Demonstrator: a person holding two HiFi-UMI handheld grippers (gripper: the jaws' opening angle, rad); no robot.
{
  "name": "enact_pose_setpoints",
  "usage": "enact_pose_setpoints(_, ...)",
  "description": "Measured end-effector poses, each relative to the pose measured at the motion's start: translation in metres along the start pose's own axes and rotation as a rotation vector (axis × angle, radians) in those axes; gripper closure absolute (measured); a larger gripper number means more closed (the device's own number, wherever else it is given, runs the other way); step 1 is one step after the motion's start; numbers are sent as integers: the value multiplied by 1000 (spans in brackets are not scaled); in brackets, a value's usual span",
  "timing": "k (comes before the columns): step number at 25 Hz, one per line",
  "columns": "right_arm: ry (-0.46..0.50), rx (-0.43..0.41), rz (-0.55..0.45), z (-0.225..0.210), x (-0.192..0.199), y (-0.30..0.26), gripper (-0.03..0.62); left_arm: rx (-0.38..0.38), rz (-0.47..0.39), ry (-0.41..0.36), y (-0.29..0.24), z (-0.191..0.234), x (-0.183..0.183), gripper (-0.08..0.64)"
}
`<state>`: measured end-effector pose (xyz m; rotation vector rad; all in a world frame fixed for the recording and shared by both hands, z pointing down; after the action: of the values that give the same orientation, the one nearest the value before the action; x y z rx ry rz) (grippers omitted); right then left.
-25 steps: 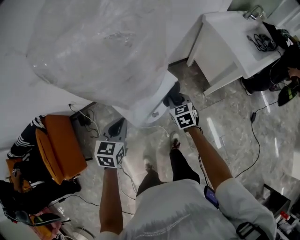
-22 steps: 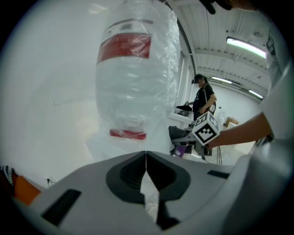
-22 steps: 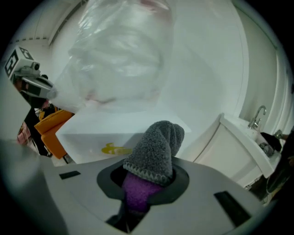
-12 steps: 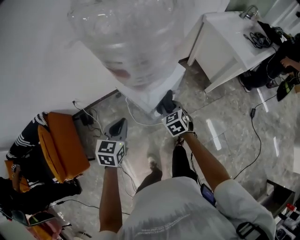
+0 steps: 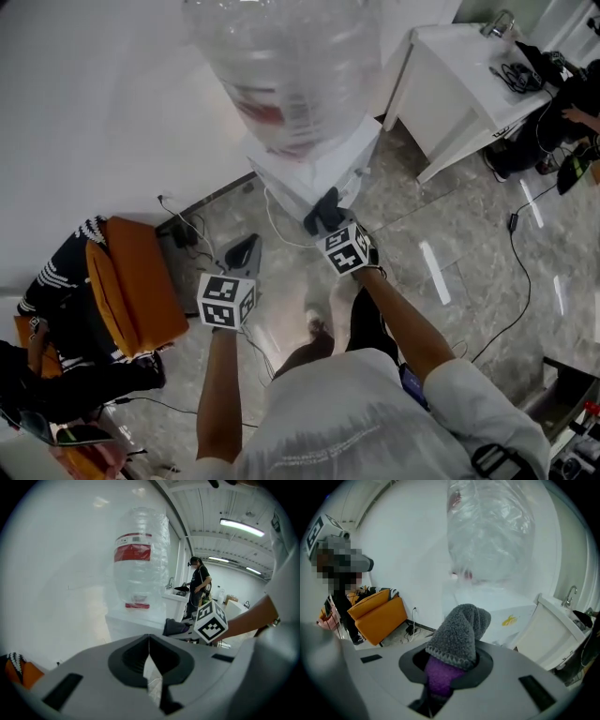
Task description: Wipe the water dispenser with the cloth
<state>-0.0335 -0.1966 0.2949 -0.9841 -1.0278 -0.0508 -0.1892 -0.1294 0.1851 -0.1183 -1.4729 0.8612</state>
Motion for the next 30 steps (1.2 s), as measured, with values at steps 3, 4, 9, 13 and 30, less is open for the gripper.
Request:
enact_pose_setpoints(3,-11,-22,-46,4,-5,14,523,10,9,-8,2,-10,2,543)
enact_pose_setpoints(4,-14,-21,-62,0,-4,22,523,16,7,-9,0,-16,1,543)
enact_pose_setpoints(9,-29,79,-102,-58,22,63,523,13,-19,8,-25,-44,-11,543)
enact_pose_setpoints(13,-111,189,-52,-125,81,74,523,-29,-39,44,-55,-51,-7,543)
enact_pose_setpoints(30,-196,211,-118,-158,275,-78,524,-52,-55,10,-249,-17,225,543)
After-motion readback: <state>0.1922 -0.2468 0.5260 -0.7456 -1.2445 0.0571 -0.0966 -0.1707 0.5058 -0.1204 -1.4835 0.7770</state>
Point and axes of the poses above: the fingertips, and each gripper's own axes: y backward along the fingers, z to its left, x out of its underside, the point moved 3 cm from there along y, backward along the fingers, and after that the axes turned 8 degrees about y, right-handed, at the moved point
